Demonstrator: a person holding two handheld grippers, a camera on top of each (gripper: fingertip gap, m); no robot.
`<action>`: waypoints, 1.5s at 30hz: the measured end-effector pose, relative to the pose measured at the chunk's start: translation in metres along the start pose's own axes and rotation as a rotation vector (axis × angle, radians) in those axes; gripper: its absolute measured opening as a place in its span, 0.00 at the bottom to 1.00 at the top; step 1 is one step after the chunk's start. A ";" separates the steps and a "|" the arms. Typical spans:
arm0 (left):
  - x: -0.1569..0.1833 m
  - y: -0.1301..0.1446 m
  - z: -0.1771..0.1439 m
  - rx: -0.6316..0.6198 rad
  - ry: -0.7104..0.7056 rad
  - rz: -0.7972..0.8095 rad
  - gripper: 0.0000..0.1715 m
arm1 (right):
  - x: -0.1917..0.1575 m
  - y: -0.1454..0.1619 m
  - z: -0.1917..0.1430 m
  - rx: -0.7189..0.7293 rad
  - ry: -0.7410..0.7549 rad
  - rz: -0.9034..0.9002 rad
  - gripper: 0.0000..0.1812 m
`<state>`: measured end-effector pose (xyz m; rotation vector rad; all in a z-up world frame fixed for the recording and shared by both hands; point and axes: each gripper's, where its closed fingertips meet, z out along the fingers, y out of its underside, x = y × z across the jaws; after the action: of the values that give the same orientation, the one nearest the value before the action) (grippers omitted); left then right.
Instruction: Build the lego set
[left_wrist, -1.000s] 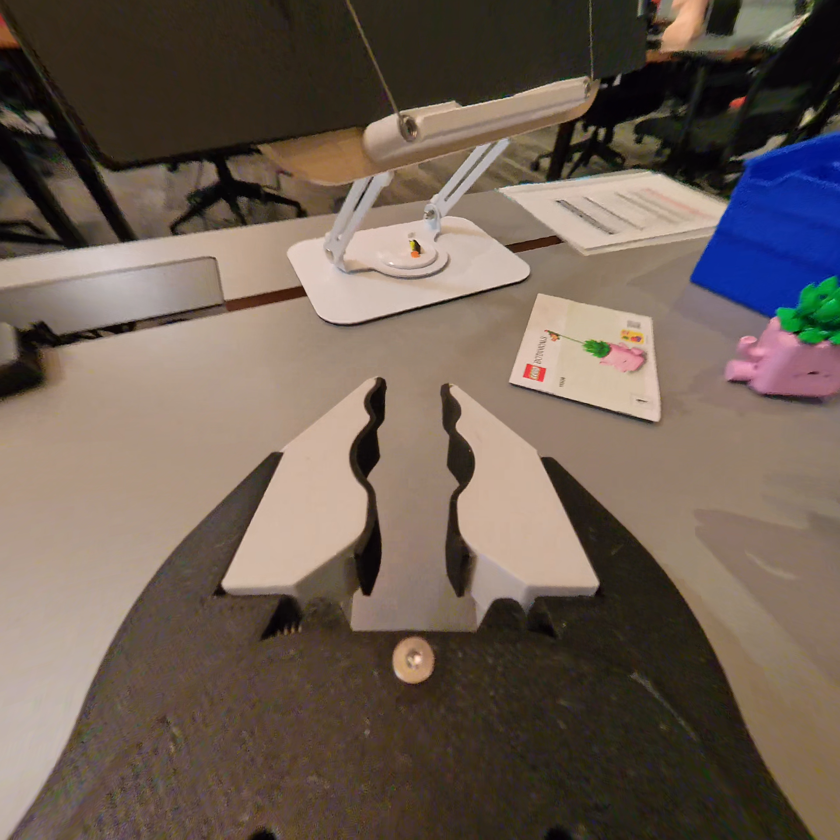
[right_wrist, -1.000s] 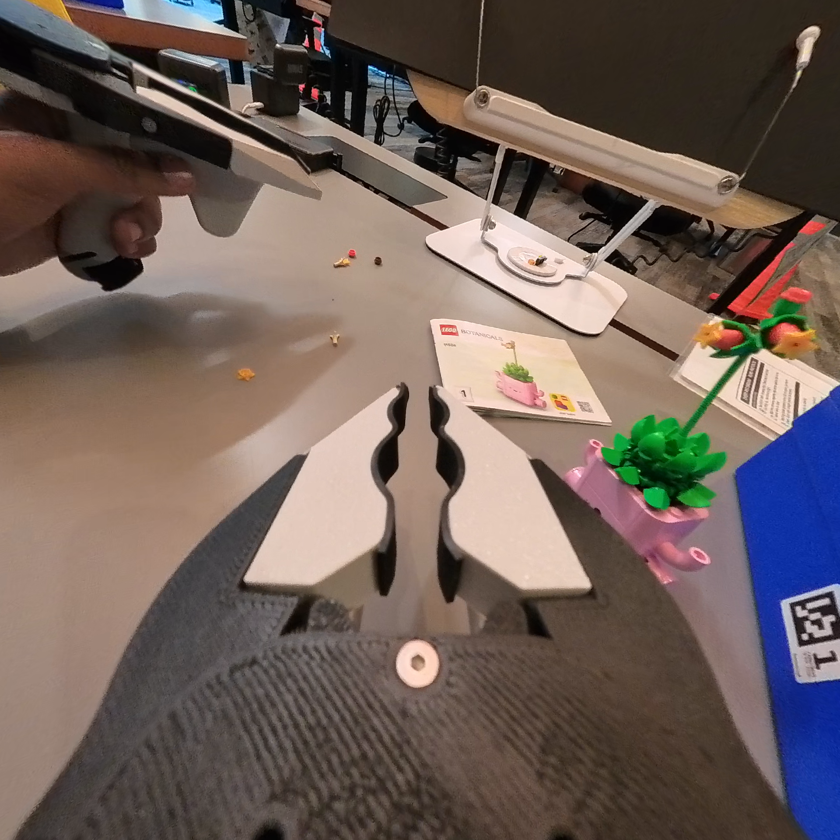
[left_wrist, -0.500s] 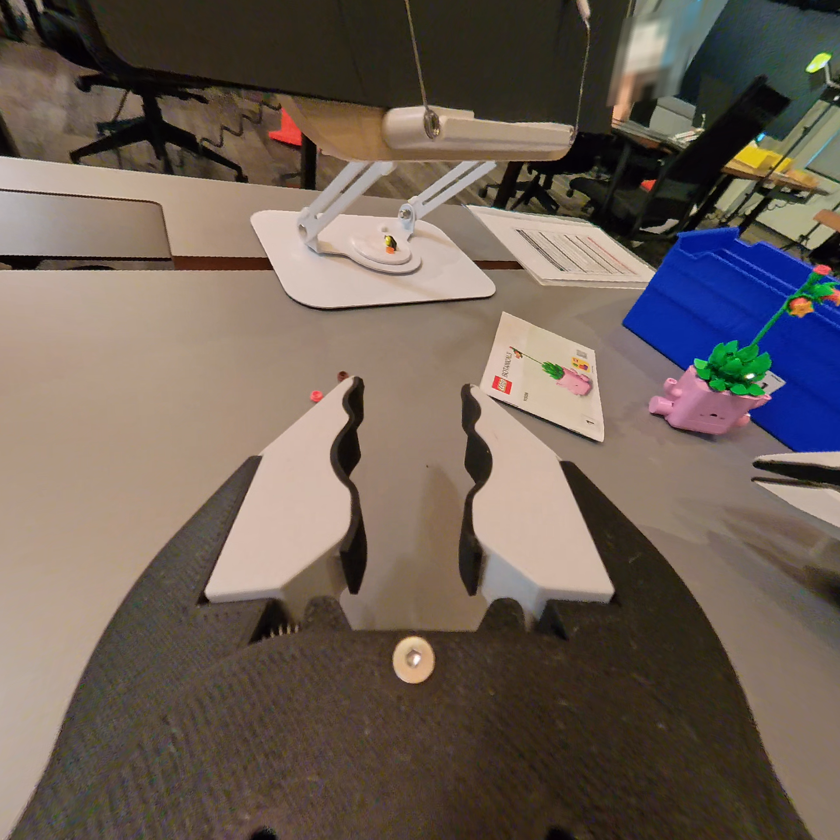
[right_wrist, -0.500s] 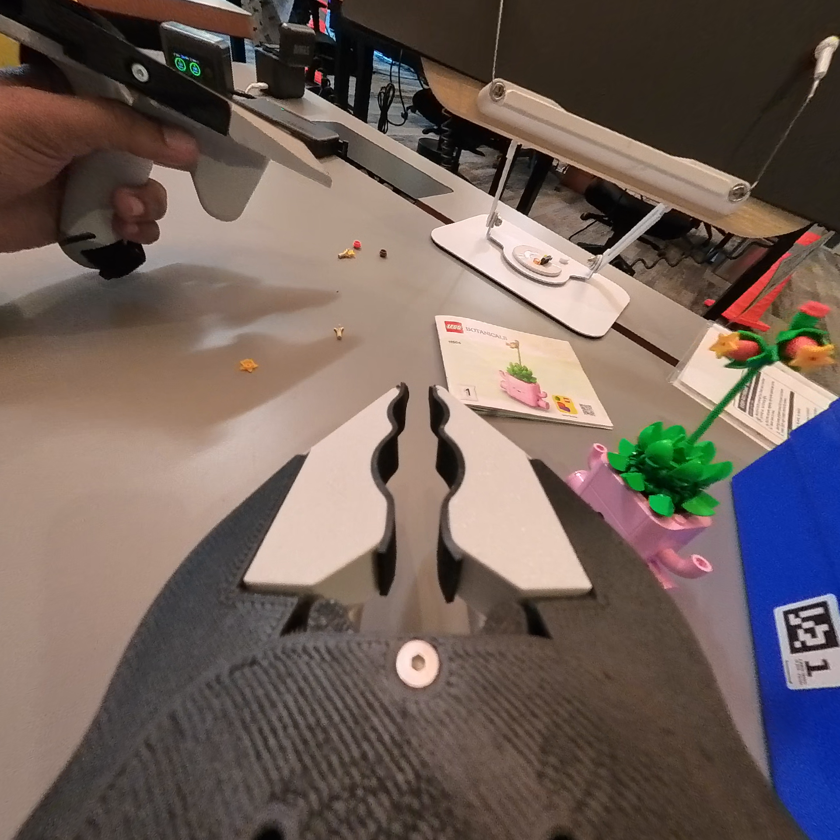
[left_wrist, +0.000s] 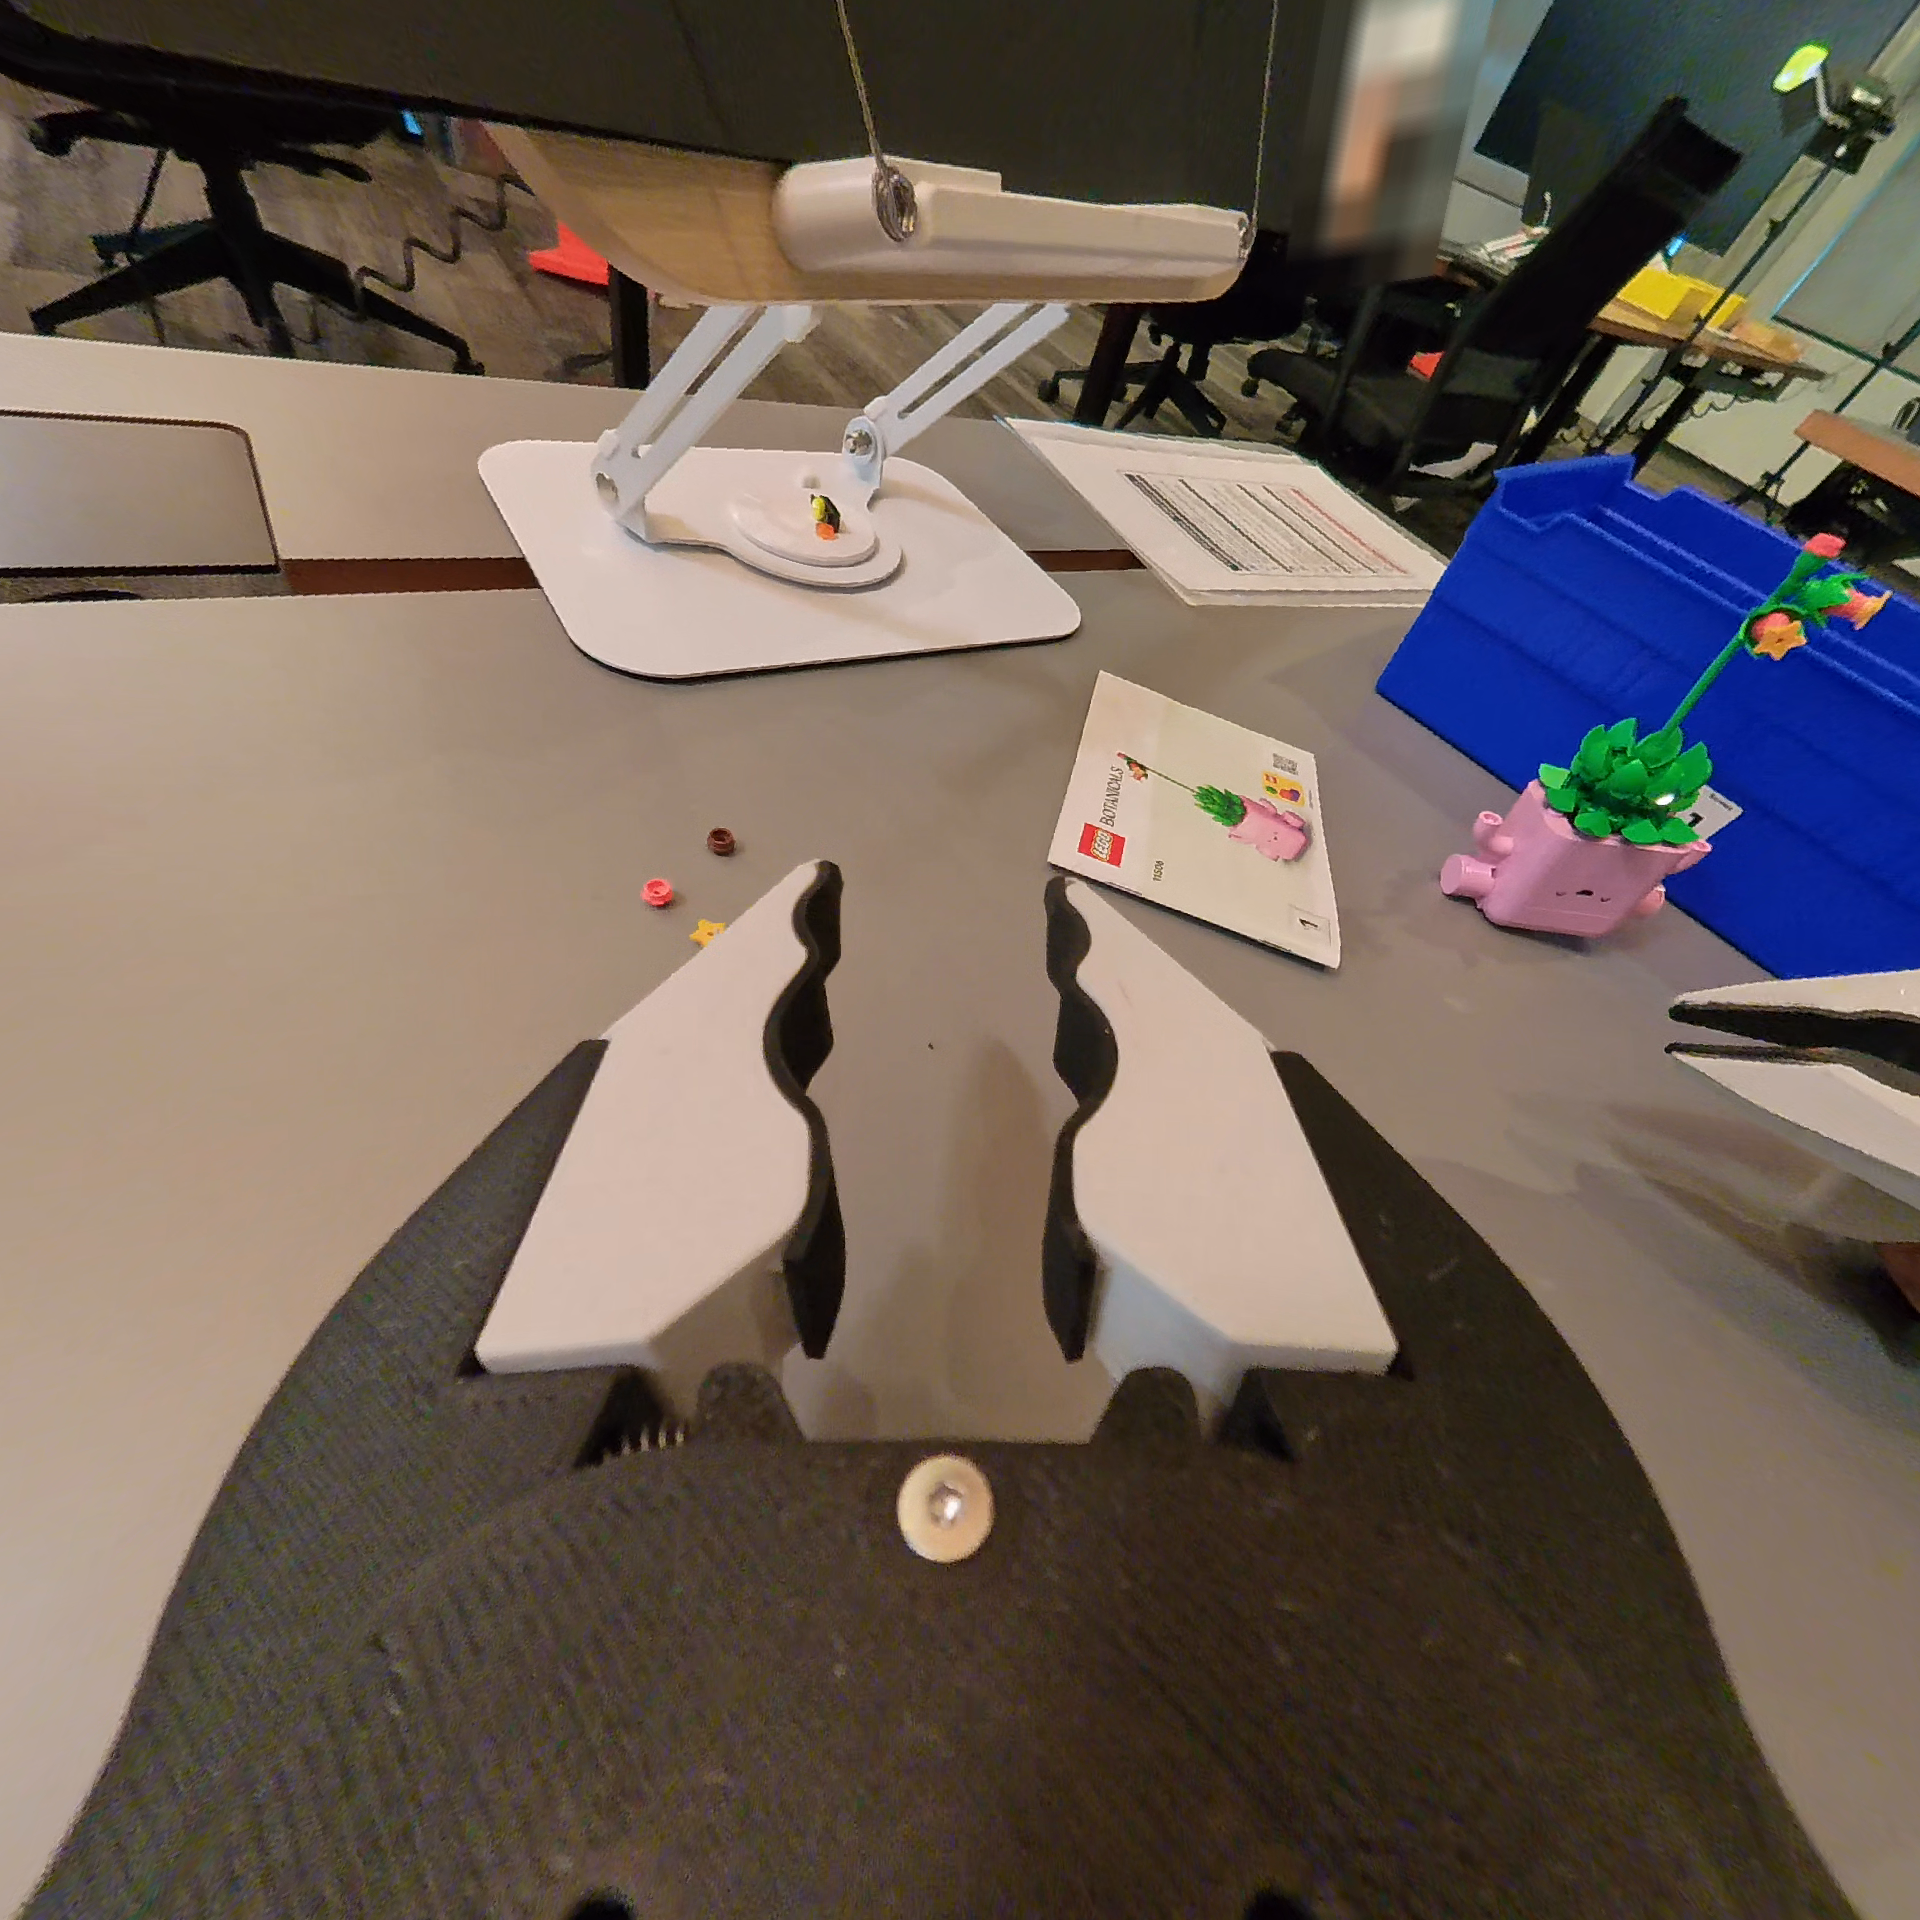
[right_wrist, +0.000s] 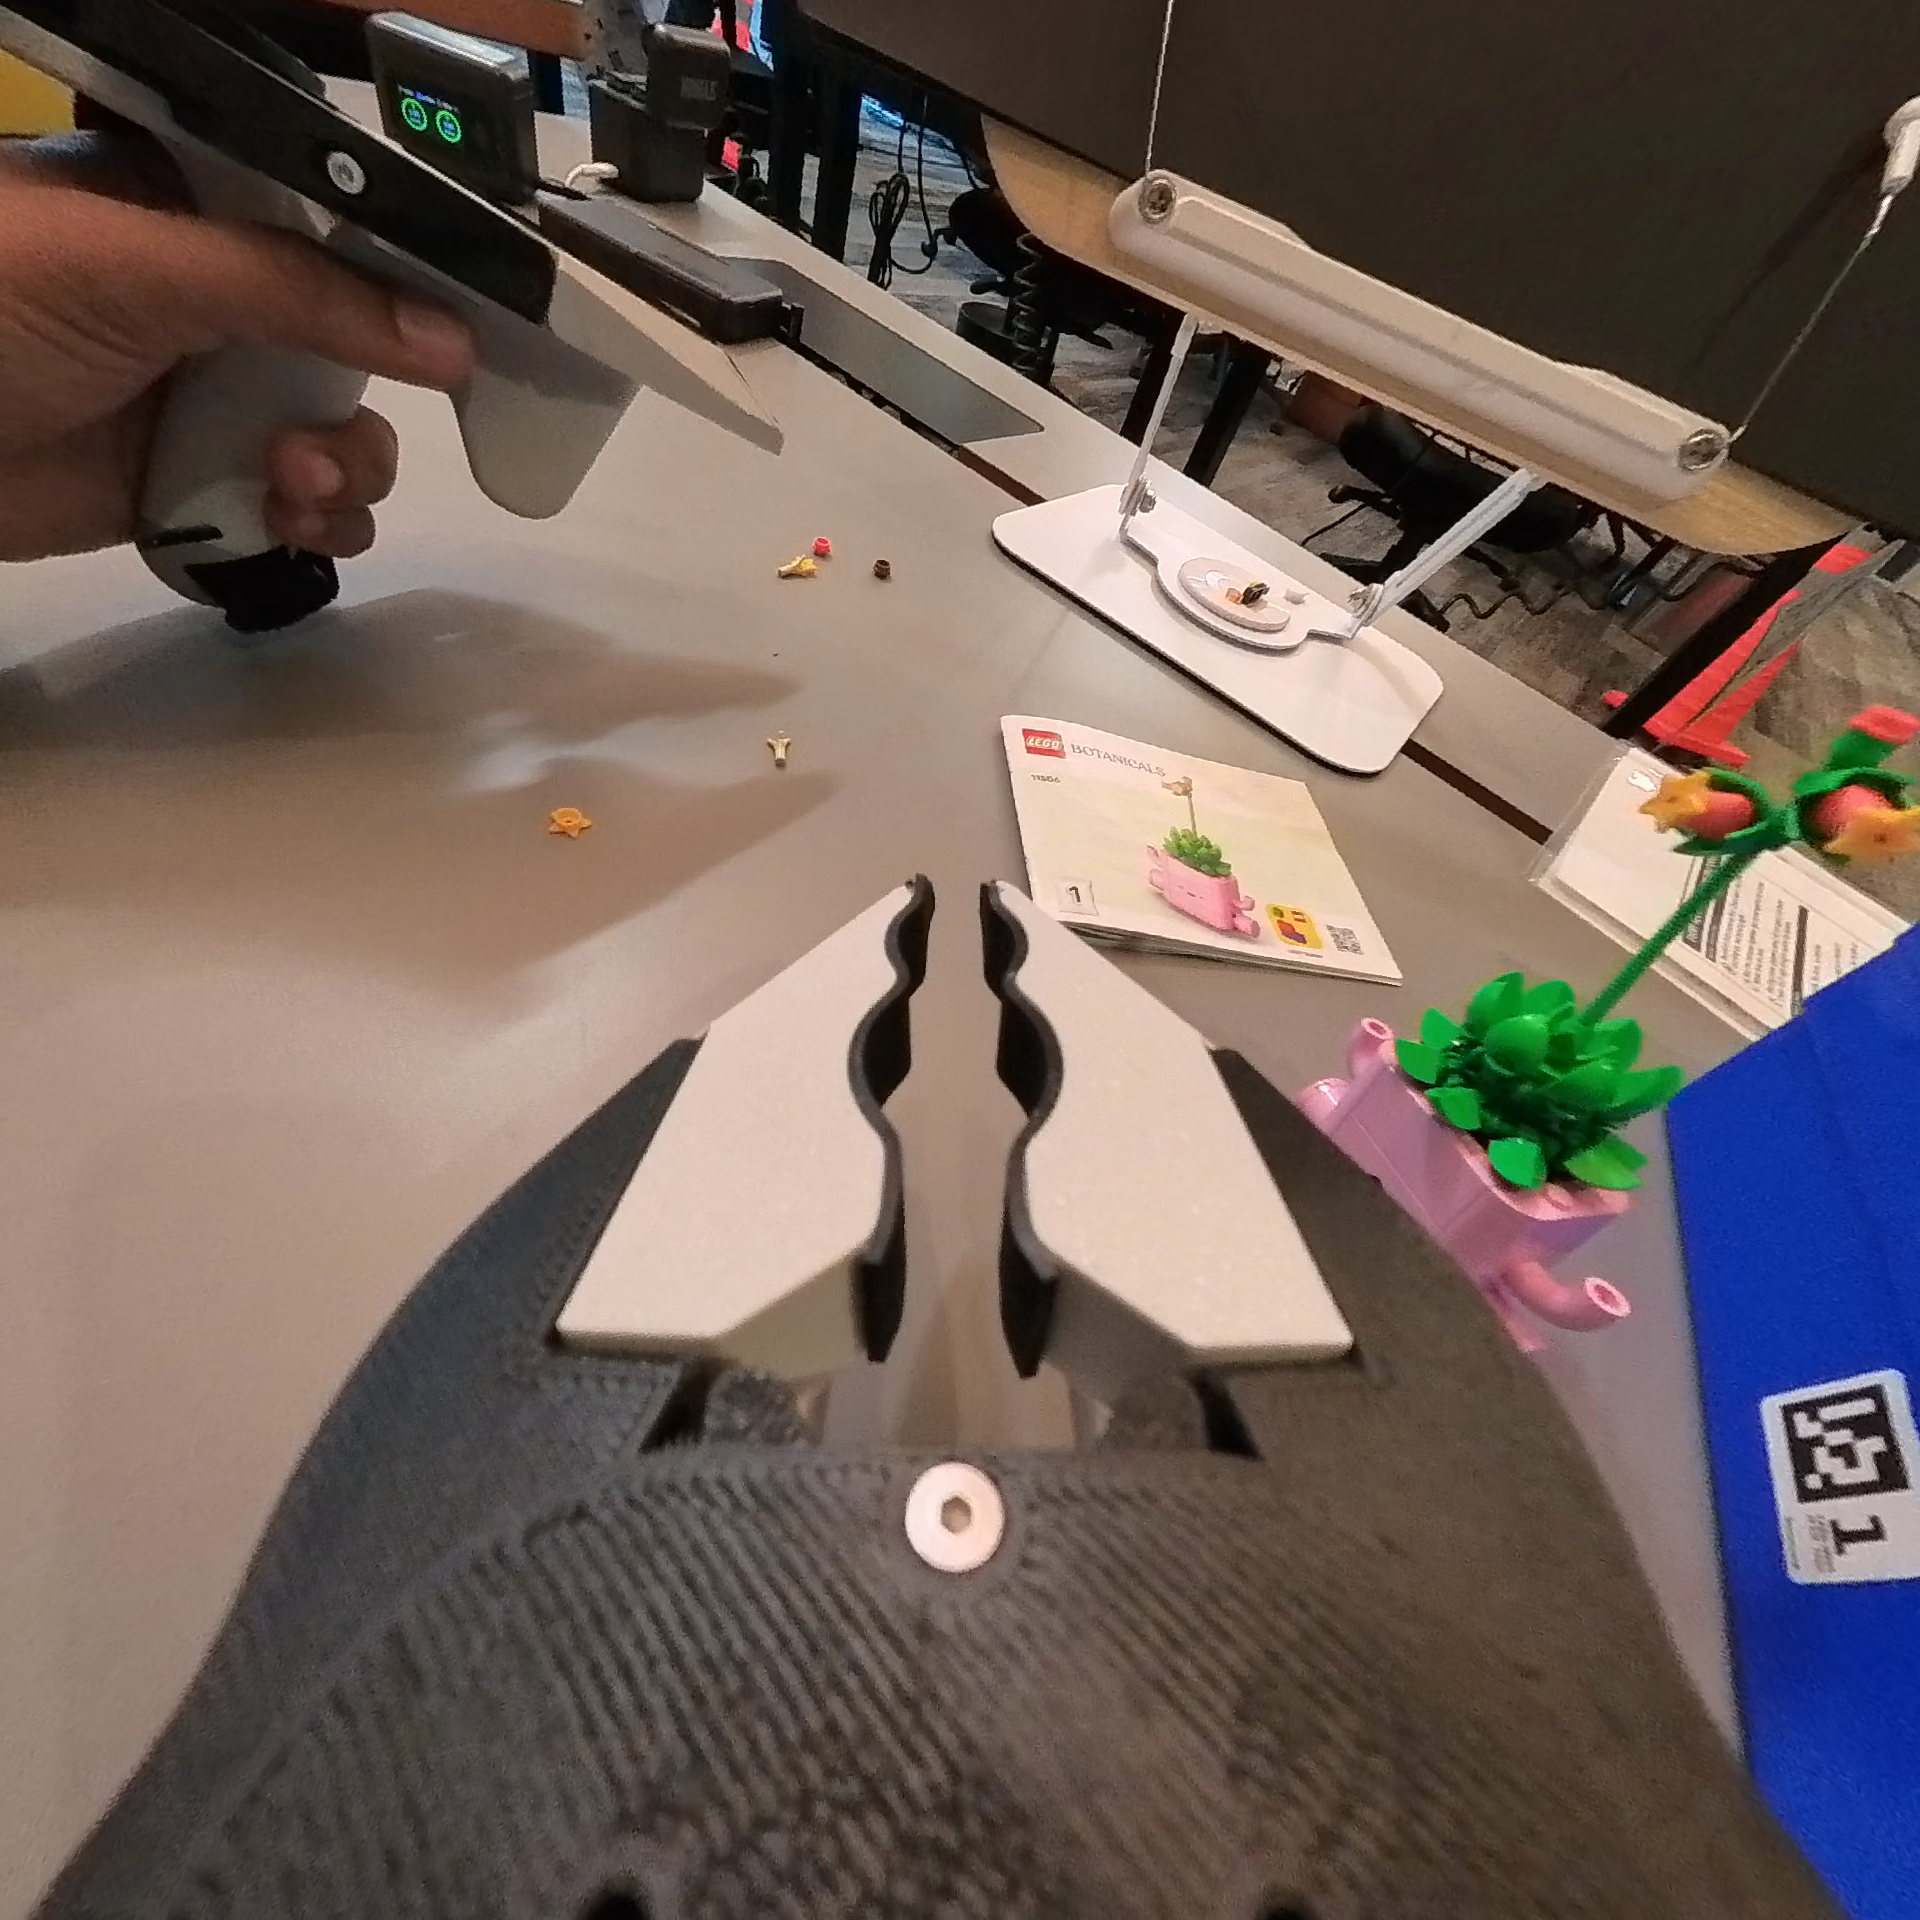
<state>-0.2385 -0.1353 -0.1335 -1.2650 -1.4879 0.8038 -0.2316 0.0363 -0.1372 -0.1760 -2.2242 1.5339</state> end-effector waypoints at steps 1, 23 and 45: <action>0.000 0.000 0.000 -0.002 0.002 0.000 0.22 | 0.000 0.000 0.000 -0.001 0.000 -0.002 0.04; 0.004 0.005 0.003 -0.024 0.018 0.000 0.23 | -0.003 0.001 0.001 -0.013 0.000 -0.023 0.05; 0.011 0.015 0.008 -0.079 0.054 -0.007 0.28 | -0.005 0.003 0.002 -0.024 -0.001 -0.042 0.05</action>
<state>-0.2410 -0.1206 -0.1465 -1.3294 -1.4928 0.7068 -0.2287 0.0336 -0.1419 -0.1350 -2.2334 1.4855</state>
